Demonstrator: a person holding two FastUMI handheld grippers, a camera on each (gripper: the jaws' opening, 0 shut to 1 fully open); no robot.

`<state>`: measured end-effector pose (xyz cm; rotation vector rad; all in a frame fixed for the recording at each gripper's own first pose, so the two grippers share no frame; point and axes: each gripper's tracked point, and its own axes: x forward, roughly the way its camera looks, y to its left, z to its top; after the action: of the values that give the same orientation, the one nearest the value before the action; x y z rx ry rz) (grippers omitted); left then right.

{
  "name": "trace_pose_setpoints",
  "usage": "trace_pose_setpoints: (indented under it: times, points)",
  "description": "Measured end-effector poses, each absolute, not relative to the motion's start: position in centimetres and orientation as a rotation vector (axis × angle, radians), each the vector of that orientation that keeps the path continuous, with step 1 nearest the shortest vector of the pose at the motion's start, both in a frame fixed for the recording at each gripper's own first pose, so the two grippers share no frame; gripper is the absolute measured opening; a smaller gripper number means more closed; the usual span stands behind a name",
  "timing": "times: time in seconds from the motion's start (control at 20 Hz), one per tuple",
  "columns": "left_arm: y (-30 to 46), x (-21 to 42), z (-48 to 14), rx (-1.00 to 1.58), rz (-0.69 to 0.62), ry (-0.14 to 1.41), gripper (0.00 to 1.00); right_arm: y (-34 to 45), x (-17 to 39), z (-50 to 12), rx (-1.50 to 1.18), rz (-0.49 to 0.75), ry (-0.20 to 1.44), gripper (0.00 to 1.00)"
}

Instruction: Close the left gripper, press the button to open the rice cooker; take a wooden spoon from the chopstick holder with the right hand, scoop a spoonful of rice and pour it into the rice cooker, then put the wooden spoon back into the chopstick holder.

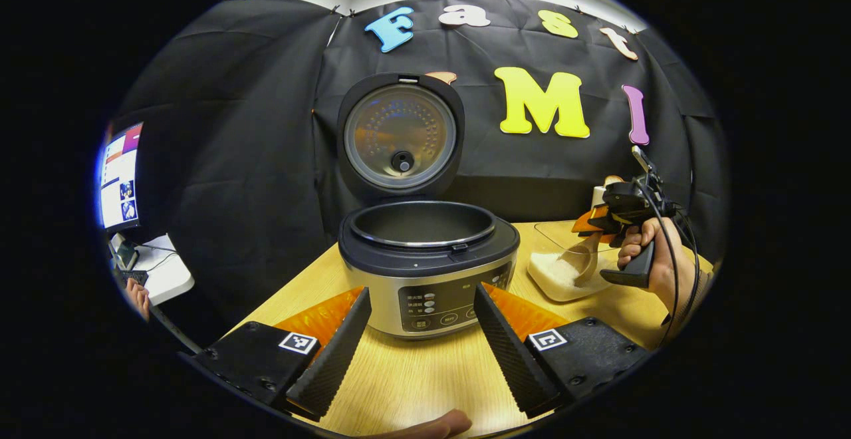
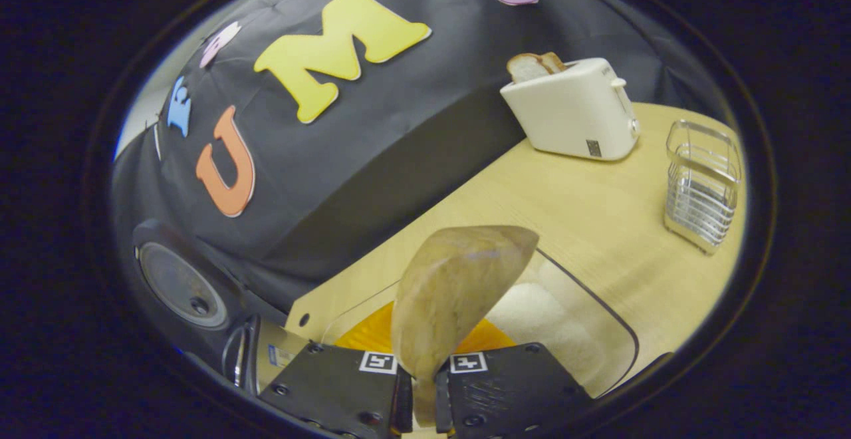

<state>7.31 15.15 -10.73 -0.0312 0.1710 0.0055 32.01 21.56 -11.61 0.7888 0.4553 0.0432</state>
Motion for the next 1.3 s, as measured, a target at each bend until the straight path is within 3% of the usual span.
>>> trace_pose_setpoints:
  times: [0.5,0.9,1.3]
  points:
    - [15.7,7.1,-9.4,-0.031,0.018,0.157,0.99,21.3,31.3,-8.6,1.137,0.112,0.457,0.14]
    - [16.3,5.6,-8.3,-0.019,0.038,0.135,0.99,21.0,29.2,0.2,1.202,0.179,0.349,0.12]
    - [19.3,2.7,-8.1,-0.027,0.099,0.125,0.99,27.5,28.3,6.7,1.151,0.273,0.324,0.13]
